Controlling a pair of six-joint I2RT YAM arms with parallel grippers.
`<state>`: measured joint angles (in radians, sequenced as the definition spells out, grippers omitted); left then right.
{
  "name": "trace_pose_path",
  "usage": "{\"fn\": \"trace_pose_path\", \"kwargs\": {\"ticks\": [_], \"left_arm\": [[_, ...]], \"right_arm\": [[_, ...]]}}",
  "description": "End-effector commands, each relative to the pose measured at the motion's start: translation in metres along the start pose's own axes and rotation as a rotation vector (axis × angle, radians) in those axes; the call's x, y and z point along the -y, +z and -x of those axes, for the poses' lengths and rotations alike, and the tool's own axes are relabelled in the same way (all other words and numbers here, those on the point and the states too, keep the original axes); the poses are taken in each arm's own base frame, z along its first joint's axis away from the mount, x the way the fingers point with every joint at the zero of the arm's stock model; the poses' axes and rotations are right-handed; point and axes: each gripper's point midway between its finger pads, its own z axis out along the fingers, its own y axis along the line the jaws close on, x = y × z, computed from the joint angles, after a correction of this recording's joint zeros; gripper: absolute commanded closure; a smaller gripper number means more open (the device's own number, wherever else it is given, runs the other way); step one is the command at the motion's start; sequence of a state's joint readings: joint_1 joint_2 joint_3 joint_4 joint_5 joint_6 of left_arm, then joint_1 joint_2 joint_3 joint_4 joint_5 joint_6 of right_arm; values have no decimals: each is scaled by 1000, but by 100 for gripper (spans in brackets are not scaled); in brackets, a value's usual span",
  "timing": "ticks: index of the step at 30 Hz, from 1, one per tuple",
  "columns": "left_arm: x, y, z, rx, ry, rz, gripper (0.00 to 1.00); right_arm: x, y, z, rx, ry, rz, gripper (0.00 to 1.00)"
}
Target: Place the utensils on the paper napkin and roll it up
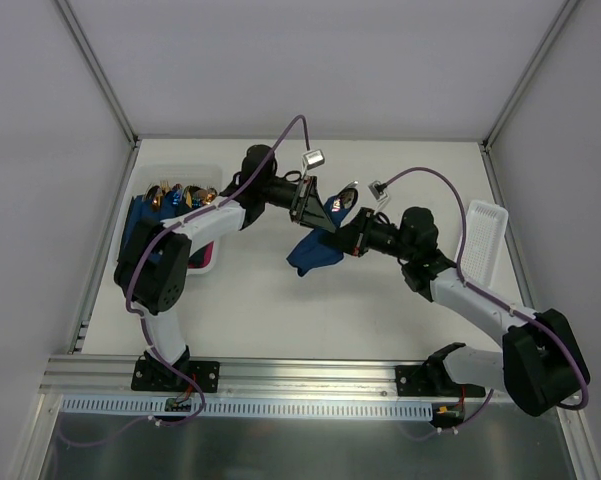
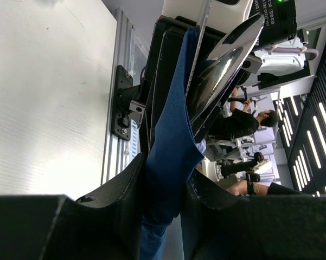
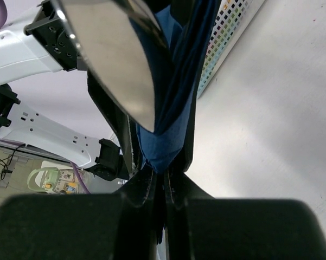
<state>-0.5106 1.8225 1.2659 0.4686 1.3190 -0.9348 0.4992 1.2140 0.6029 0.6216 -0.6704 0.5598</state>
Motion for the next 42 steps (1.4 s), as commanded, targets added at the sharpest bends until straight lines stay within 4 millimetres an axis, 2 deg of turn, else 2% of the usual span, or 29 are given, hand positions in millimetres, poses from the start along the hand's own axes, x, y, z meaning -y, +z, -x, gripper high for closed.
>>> {"fn": "trace_pose_path", "kwargs": {"ticks": [1, 2, 3, 4, 5, 6, 7, 9, 10, 12, 13, 14, 16, 17, 18, 20, 21, 22, 23, 24, 25, 27, 28, 29, 32, 35, 38, 42], "left_arm": [[14, -12, 25, 95, 53, -12, 100], [15, -15, 30, 111, 57, -13, 100], [15, -19, 34, 127, 64, -7, 100], [14, -24, 39, 148, 71, 2, 100], [14, -27, 43, 158, 82, 10, 100], [14, -29, 45, 166, 90, 16, 100], [14, -32, 49, 182, 98, 26, 100], [15, -35, 53, 194, 117, 41, 100], [14, -37, 57, 216, 124, 56, 100], [14, -40, 60, 234, 138, 87, 100], [13, -40, 61, 246, 144, 103, 100], [13, -42, 65, 275, 177, 133, 100], [12, -44, 67, 293, 171, 162, 100], [16, -46, 69, 307, 209, 179, 100], [15, -48, 74, 336, 222, 206, 100], [16, -52, 76, 362, 246, 254, 100], [14, -55, 83, 396, 254, 295, 100], [12, -58, 85, 406, 256, 322, 100], [13, -60, 84, 413, 266, 349, 100], [12, -62, 86, 427, 272, 369, 100], [10, -64, 90, 447, 280, 399, 100], [10, -66, 89, 452, 291, 436, 100], [9, -67, 90, 462, 289, 448, 100], [10, -66, 89, 464, 285, 448, 100], [14, -64, 87, 459, 271, 434, 100], [23, -62, 83, 446, 268, 407, 100], [33, -59, 79, 440, 257, 366, 100], [47, -55, 73, 431, 242, 294, 100]], "right_arm": [[-8, -5, -3, -37, -75, 8, 96], [-1, -8, -9, -62, -76, -25, 92], [-2, -11, -9, -63, -85, -36, 82], [1, -15, -5, -52, -93, -58, 77], [6, -20, -9, -68, -77, -87, 74], [8, -24, -6, -59, -89, -99, 66], [6, -32, 1, -30, -97, -109, 62], [11, -42, 4, -15, -89, -150, 57], [7, -49, 13, 23, -106, -163, 57], [8, -60, 16, 34, -93, -227, 57], [11, -65, 25, 65, -121, -281, 57], [5, -73, 30, 75, -117, -322, 58], [3, -82, 47, 155, -123, -400, 63], [3, -88, 49, 171, -110, -448, 64], [-15, -92, 64, 222, -136, -444, 68], [-25, -94, 74, 276, -129, -496, 75], [-40, -90, 85, 299, -142, -477, 80], [-50, -83, 85, 306, -156, -485, 82], [-51, -80, 87, 313, -163, -514, 82], [-47, -68, 83, 278, -173, -542, 82], [-68, -61, 92, 298, -200, -542, 82], [-75, -45, 89, 255, -259, -570, 80], [-69, -27, 79, 218, -287, -617, 80], [-81, -20, 86, 222, -305, -612, 80], [-72, 9, 79, 183, -322, -649, 75], [-53, 22, 71, 163, -334, -687, 74], [-39, 24, 66, 152, -336, -722, 73], [-26, 16, 61, 152, -320, -748, 66]]}}
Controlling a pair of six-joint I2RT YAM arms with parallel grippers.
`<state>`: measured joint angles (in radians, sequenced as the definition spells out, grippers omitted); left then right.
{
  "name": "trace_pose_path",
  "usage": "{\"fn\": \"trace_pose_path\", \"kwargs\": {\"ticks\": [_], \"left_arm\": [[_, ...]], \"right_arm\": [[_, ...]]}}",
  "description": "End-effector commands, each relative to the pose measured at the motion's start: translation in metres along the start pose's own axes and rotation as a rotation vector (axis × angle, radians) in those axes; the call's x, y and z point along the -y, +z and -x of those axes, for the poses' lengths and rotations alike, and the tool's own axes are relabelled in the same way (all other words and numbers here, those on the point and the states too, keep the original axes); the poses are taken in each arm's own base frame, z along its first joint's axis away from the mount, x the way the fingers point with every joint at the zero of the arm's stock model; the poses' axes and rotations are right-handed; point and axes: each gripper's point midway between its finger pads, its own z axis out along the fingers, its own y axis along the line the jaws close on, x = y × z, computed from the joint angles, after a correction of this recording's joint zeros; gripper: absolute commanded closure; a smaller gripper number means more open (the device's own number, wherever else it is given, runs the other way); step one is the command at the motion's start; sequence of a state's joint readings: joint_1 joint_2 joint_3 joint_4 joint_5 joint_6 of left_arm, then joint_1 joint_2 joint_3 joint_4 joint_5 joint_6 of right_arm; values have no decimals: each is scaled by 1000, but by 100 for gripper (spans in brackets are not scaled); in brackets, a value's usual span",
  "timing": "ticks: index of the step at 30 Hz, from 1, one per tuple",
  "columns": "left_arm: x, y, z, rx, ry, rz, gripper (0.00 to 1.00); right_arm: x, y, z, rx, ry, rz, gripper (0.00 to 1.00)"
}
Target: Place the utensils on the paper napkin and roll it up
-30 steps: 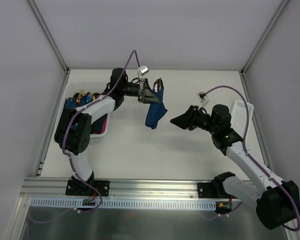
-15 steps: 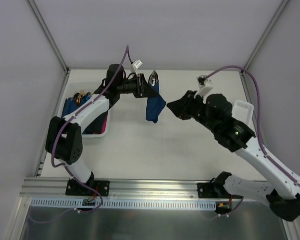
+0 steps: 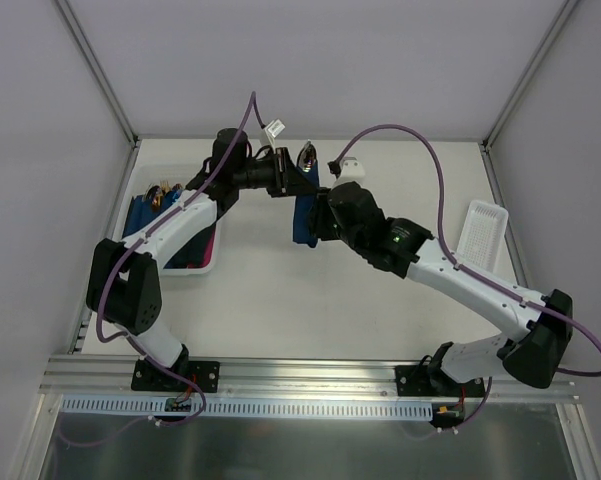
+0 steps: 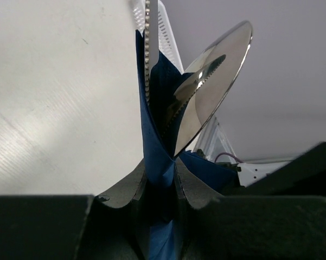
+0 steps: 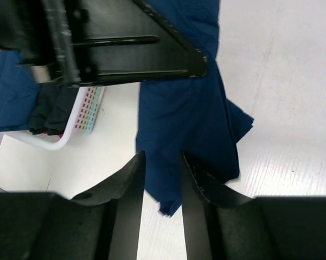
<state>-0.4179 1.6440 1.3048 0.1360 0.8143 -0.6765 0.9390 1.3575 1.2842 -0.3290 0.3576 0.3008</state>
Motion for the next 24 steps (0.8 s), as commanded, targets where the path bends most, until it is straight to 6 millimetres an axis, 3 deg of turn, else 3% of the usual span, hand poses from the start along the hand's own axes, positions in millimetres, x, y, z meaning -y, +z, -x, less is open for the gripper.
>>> {"fn": "trace_pose_path", "kwargs": {"ticks": [1, 7, 11, 14, 24], "left_arm": [[60, -19, 14, 42, 63, -154, 100], [78, -21, 15, 34, 30, -233, 100], [82, -21, 15, 22, 2, -262, 100], [83, -19, 12, 6, -15, -283, 100], [85, -16, 4, -28, -39, -322, 100]], "right_arm": [[16, -7, 14, 66, 26, -46, 64], [31, -9, 6, 61, 73, -26, 57], [29, -10, 7, 81, 105, 39, 54], [22, -14, 20, 130, 139, 115, 53], [17, -22, 33, 182, 175, 240, 48]]}}
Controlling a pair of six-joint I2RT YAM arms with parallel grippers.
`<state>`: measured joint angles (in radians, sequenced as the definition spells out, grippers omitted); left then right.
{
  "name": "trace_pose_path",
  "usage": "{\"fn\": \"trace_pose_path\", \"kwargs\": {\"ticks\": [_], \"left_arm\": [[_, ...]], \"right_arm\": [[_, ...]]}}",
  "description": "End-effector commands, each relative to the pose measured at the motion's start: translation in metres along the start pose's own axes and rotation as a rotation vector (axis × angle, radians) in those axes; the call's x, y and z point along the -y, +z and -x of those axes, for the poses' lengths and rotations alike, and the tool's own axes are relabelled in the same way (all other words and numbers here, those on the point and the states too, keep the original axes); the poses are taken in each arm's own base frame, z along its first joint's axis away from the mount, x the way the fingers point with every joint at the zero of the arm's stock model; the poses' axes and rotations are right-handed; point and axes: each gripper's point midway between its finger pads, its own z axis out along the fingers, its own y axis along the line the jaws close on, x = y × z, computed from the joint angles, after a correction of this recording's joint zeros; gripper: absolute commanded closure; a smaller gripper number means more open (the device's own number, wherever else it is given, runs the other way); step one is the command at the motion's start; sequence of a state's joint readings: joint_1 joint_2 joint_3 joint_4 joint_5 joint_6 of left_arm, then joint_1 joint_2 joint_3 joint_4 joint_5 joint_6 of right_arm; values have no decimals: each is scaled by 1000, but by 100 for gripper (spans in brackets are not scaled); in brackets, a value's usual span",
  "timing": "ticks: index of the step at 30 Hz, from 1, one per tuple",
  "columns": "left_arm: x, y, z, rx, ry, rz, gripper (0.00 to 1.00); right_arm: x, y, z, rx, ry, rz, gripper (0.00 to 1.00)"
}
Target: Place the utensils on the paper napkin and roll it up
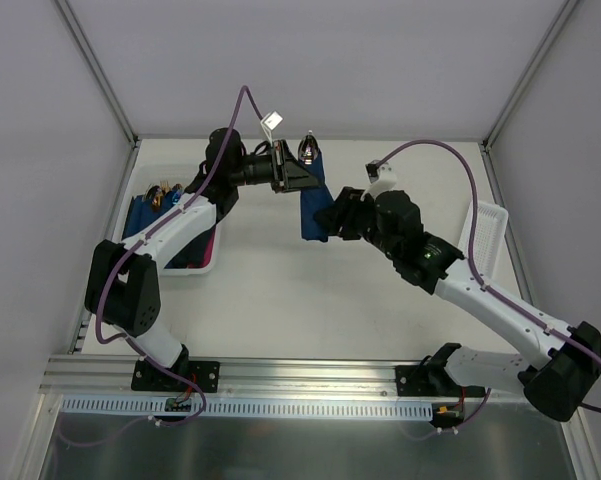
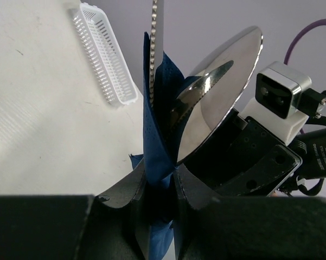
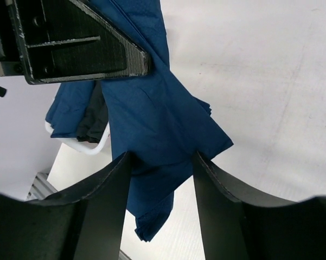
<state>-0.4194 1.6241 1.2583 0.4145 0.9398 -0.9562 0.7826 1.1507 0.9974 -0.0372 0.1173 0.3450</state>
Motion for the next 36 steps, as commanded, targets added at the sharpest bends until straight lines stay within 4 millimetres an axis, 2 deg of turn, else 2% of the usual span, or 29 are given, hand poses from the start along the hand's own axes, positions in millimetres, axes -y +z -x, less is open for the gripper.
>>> {"fn": "trace_pose_path", "kwargs": {"ticks": [1, 9, 14, 21, 26, 29, 30, 31, 33, 35, 36], "left_arm": [[36, -1, -8, -51, 37, -118, 100], [40, 2, -13, -79, 2, -156, 100], [42, 5, -17, -88, -2, -173, 100], [42, 6, -15, -81, -5, -172, 100], [42, 8, -12, -71, 2, -170, 100], [42, 8, -11, -70, 1, -173, 100], [43, 9, -9, -68, 2, -173, 100], [43, 9, -9, -69, 5, -175, 100], [46, 8, -10, -75, 13, -182, 100], [47, 7, -10, -81, 17, -184, 94], [50, 5, -11, -85, 36, -186, 82]], "right_arm": [[-10, -5, 22, 76, 19, 71, 47], [-6, -10, 33, 113, 53, 119, 44], [-15, -12, 33, 93, 58, 196, 45], [-25, -8, 24, 66, 76, 275, 61], [-27, -7, 14, 36, 84, 308, 66], [-28, -5, 10, 27, 90, 333, 84], [-28, -4, 10, 29, 95, 337, 95], [-27, -4, 10, 32, 100, 344, 99], [-27, -5, 11, 46, 121, 376, 100], [-25, -6, 14, 55, 140, 393, 100], [-26, -8, 19, 73, 143, 411, 100]]}}
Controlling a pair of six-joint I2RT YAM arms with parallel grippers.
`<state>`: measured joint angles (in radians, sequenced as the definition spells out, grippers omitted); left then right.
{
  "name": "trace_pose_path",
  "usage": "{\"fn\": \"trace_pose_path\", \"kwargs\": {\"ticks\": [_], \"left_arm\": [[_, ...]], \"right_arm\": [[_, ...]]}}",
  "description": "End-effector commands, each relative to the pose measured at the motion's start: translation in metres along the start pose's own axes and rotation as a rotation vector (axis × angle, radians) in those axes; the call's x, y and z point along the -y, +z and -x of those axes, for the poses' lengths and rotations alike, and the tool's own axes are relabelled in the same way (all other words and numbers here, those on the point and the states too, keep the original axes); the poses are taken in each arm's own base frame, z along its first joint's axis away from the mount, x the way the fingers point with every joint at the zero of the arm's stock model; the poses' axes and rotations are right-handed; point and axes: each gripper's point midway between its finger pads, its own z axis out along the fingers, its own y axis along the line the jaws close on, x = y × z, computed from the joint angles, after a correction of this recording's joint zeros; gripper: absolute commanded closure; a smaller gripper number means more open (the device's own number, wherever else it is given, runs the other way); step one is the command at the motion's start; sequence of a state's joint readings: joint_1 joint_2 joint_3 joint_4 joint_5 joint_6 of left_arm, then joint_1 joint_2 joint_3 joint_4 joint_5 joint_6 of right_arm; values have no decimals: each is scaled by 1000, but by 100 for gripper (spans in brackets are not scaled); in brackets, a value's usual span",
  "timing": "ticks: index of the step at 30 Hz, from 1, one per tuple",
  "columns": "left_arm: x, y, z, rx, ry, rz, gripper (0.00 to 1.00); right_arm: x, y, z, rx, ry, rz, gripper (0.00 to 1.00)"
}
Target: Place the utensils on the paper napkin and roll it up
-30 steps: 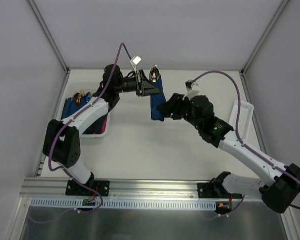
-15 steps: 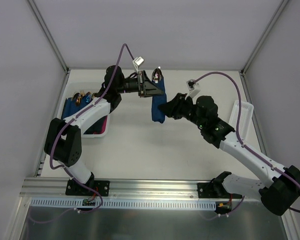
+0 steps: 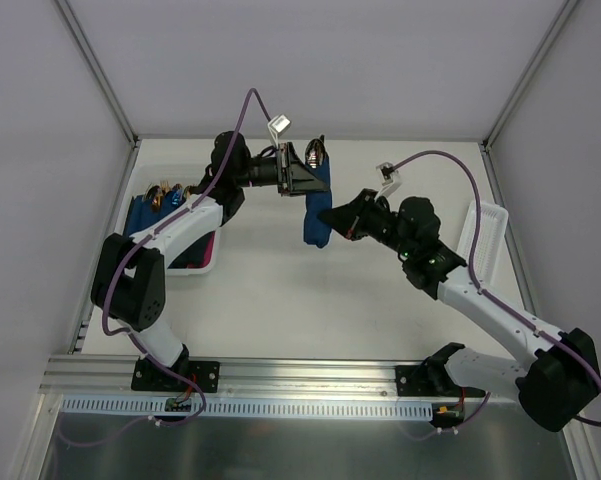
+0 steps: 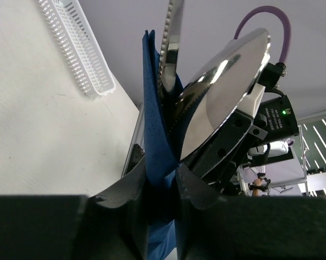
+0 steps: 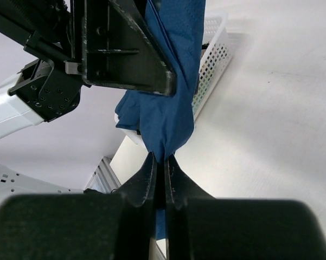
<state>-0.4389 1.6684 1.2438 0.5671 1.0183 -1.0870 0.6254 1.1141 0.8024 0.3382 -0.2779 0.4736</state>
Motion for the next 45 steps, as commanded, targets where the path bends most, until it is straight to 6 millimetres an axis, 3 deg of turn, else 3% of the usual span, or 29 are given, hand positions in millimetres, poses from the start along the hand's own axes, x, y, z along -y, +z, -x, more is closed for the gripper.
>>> {"fn": "trace_pose_path", "kwargs": {"ticks": [1, 3, 7, 14, 20, 32, 45], "left_arm": [[40, -1, -4, -44, 95, -88, 77], [41, -5, -6, -57, 121, -80, 60], [38, -18, -9, -62, 147, -54, 43], [16, -43, -14, -31, 134, 13, 30], [12, -43, -26, -61, 62, -30, 28], [48, -32, -32, -84, 22, -206, 35], [19, -25, -47, -92, -41, -109, 34]], "right_arm": [[-10, -1, 15, 60, 1, 93, 100], [-17, -3, 21, 79, 12, 132, 100], [-27, -7, 31, 105, 21, 189, 100], [-45, -6, 43, 144, 54, 276, 100], [-54, -4, 45, 147, 80, 331, 100], [-57, 3, 37, 130, 106, 361, 100], [-64, -2, 40, 137, 93, 382, 100]]}}
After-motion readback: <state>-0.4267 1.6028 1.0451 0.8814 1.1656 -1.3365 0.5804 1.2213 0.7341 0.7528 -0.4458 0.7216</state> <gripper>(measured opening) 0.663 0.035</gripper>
